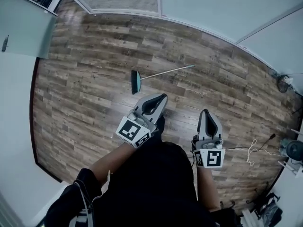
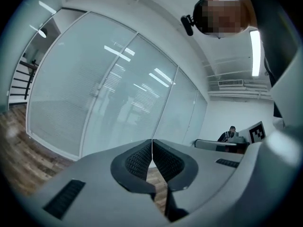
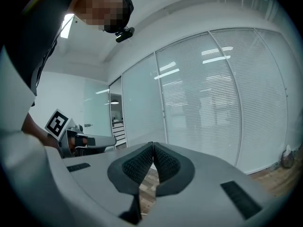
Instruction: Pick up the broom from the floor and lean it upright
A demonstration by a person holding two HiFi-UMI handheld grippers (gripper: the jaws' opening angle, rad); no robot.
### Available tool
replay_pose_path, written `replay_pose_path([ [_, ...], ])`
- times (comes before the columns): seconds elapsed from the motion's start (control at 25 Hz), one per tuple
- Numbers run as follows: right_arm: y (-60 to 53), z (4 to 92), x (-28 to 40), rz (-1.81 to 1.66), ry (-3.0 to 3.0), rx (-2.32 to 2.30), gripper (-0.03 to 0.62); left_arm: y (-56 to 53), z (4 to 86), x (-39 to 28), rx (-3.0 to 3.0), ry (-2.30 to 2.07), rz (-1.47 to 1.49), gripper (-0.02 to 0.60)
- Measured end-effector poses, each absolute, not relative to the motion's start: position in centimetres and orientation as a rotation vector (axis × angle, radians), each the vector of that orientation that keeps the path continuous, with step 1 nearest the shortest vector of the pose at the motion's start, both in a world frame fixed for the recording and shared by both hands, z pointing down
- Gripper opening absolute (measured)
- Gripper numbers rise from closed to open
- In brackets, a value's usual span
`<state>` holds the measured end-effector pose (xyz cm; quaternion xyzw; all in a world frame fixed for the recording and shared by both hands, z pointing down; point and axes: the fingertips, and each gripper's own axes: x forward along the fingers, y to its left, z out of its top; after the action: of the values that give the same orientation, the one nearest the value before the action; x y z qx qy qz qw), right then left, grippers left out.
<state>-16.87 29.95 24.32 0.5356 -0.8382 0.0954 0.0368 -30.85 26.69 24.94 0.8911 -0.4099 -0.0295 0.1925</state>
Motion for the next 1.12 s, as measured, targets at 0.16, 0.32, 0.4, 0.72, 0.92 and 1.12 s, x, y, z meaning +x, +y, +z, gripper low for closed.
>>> replay_pose_path([
  [0.16, 26.5, 23.6, -18.5, 0.290, -2.610, 1.615, 0.020, 24.0, 26.3, -33.4, 2.447, -1.141, -0.057, 0.020],
  [0.32, 24.0, 23.1, -20.7, 0.264, -2.625, 1.553, 0.020, 22.3, 25.9, -34.8, 2.483, -1.147, -0.060, 0.020],
  [0.4, 22.9, 23.0, -22.2, 0.238, -2.637, 1.515, 0.020, 21.4, 25.4, -35.3, 2.500, -1.163, -0.075, 0.020],
  [0.72, 19.8, 21.9, -24.5, 0.063, -2.644, 1.461, 0.020, 19.2, 27.5, -36.8, 2.494, -1.205, 0.031, 0.020],
  [0.92, 19.5, 21.6, -24.1, 0.019, -2.727, 1.363, 0.020, 18.7, 28.1, -35.9, 2.523, -1.198, 0.086, 0.020],
  [1.12, 18.9, 22.2, -22.2, 0.003, -2.742, 1.333, 0.020, 18.2, 28.8, -35.8, 2.513, -1.263, 0.120, 0.020],
])
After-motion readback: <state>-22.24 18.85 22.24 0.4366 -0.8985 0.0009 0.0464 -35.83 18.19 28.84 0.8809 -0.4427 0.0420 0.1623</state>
